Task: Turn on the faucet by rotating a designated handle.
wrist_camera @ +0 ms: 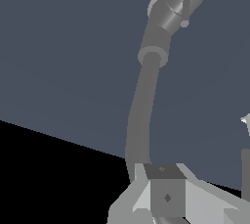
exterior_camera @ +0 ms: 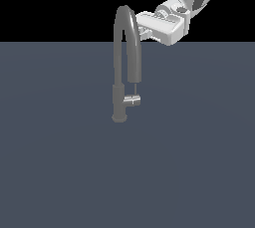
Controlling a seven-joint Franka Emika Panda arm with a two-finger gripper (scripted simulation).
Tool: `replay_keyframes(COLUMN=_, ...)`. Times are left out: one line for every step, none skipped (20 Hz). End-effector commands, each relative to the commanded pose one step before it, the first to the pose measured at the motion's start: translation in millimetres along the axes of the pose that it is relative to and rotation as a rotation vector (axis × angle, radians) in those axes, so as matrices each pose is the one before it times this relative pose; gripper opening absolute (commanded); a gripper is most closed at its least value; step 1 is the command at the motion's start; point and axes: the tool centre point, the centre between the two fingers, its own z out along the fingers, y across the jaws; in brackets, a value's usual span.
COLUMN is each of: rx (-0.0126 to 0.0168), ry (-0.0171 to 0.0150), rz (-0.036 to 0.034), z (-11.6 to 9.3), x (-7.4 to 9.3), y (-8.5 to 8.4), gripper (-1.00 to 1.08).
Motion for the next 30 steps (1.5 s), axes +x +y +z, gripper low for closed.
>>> replay_keyframes(rx=0.03715, ry=-0.05027, rz=0.03951, z=3.22, x=19.26, y=-0.48, gripper=-1.00)
replay_keyframes(rx=0.01524, ry=-0.02027, rz=0.01638, z=1.26, x=7.93, y=-0.25, gripper=-1.00)
replay_keyframes(rx=0.01553, ry=-0.02063, rz=0.01671, z=1.29, x=8.07, y=-0.26, gripper=-1.00)
replay_keyframes(rx=0.01585, ry=-0.02101, rz=0.01706, z=1.32, x=8.23, y=-0.27, gripper=-1.00)
replay_keyframes(rx=0.01618, ry=-0.02143, rz=0.01744, z=1.35, x=8.39, y=-0.29, gripper=-1.00)
replay_keyframes(rx=0.01650, ry=-0.02181, rz=0.01781, z=1.38, x=8.56, y=-0.30, gripper=-1.00)
replay_keyframes(rx=0.01634, ry=-0.02155, rz=0.01766, z=1.38, x=8.47, y=-0.31, gripper=-1.00)
replay_keyframes(rx=0.01597, ry=-0.02104, rz=0.01729, z=1.36, x=8.28, y=-0.31, gripper=-1.00)
replay_keyframes(rx=0.01555, ry=-0.02044, rz=0.01685, z=1.33, x=8.07, y=-0.31, gripper=-1.00)
replay_keyframes(rx=0.01509, ry=-0.01980, rz=0.01638, z=1.30, x=7.83, y=-0.30, gripper=-1.00)
replay_keyframes(rx=0.01457, ry=-0.01906, rz=0.01583, z=1.29, x=7.57, y=-0.30, gripper=-1.00)
replay_keyframes(rx=0.01401, ry=-0.01828, rz=0.01524, z=1.27, x=7.28, y=-0.30, gripper=-1.00)
replay_keyframes(rx=0.01342, ry=-0.01747, rz=0.01462, z=1.24, x=6.99, y=-0.29, gripper=-1.00)
replay_keyframes(rx=0.01277, ry=-0.01659, rz=0.01393, z=1.20, x=6.66, y=-0.27, gripper=-1.00)
replay_keyframes(rx=0.01206, ry=-0.01563, rz=0.01316, z=1.16, x=6.30, y=-0.26, gripper=-1.00)
replay_keyframes(rx=0.01131, ry=-0.01463, rz=0.01234, z=1.12, x=5.92, y=-0.24, gripper=-1.00)
replay_keyframes(rx=0.01049, ry=-0.01353, rz=0.01143, z=1.07, x=5.49, y=-0.23, gripper=-1.00)
replay_keyframes(rx=0.00963, ry=-0.01240, rz=0.01049, z=1.01, x=5.06, y=-0.21, gripper=-1.00)
replay_keyframes(rx=0.00869, ry=-0.01117, rz=0.00946, z=0.95, x=4.57, y=-0.18, gripper=-1.00)
replay_keyframes(rx=0.00771, ry=-0.00989, rz=0.00838, z=0.86, x=4.06, y=-0.16, gripper=-1.00)
replay_keyframes(rx=0.00665, ry=-0.00851, rz=0.00722, z=0.76, x=3.51, y=-0.14, gripper=-1.00)
replay_keyframes(rx=0.00554, ry=-0.00708, rz=0.00601, z=0.65, x=2.93, y=-0.11, gripper=-1.00)
replay_keyframes(rx=0.00436, ry=-0.00557, rz=0.00473, z=0.52, x=2.31, y=-0.09, gripper=-1.00)
replay_keyframes(rx=0.00313, ry=-0.00399, rz=0.00339, z=0.39, x=1.65, y=-0.06, gripper=-1.00)
replay_keyframes(rx=0.00191, ry=-0.00243, rz=0.00207, z=0.21, x=1.02, y=-0.04, gripper=-1.00)
replay_keyframes(rx=0.00061, ry=-0.00078, rz=0.00066, z=0.09, x=0.32, y=-0.01, gripper=-1.00)
replay_keyframes(rx=0.00000, ry=0.00000, rz=0.00000, z=0.00, x=0.00, y=0.00, gripper=-1.00)
replay_keyframes(rx=0.00000, ry=0.00000, rz=0.00000, z=0.00, x=0.00, y=0.00, gripper=-1.00)
replay_keyframes(rx=0.00000, ry=0.00000, rz=0.00000, z=0.00, x=0.00, y=0.00, gripper=-1.00)
replay_keyframes(rx=-0.00083, ry=0.00049, rz=0.00015, z=0.01, x=0.19, y=0.27, gripper=-1.00)
